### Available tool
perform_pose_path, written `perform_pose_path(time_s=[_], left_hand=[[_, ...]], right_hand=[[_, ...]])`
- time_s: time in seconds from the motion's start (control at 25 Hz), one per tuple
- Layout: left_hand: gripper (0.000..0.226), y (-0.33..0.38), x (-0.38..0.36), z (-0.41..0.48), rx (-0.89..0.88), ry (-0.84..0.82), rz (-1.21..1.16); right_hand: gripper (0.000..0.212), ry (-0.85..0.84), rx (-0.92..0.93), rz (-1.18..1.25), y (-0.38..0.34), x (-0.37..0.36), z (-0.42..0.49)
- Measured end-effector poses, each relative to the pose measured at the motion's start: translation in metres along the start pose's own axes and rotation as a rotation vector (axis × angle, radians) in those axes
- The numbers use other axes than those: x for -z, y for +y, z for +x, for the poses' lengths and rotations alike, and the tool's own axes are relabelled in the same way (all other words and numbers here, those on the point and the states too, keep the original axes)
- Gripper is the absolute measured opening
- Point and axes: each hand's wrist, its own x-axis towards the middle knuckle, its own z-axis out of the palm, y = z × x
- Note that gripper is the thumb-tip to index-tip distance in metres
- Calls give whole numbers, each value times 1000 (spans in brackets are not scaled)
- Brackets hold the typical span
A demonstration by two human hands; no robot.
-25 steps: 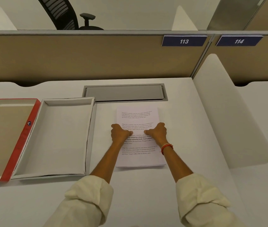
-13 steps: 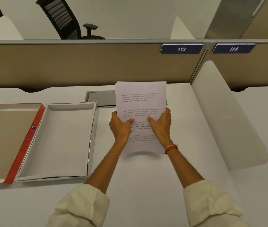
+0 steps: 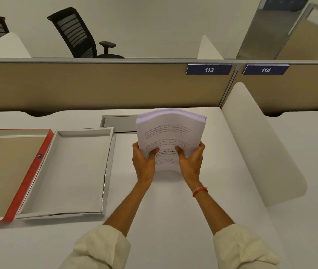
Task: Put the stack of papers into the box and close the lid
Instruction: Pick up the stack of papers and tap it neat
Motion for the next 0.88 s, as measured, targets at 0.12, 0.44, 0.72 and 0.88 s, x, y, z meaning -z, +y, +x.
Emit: perform_pose_path(time_s=[0.12,0.44,0.72,0.88], left_hand=[[56,-3,3,0,1,-27,-5],[76,-4,16,11,45,-122,26],[86,-3,13,7,39,-193,90],[82,-3,13,7,43,-199,64]], right_hand=[[64,-13,-5,-11,3,4,-2],[76,-123,-28,-77,6,24,9],[81,-78,-10,-31,2,9,7],[78,-65,-6,-30,5,12,7]])
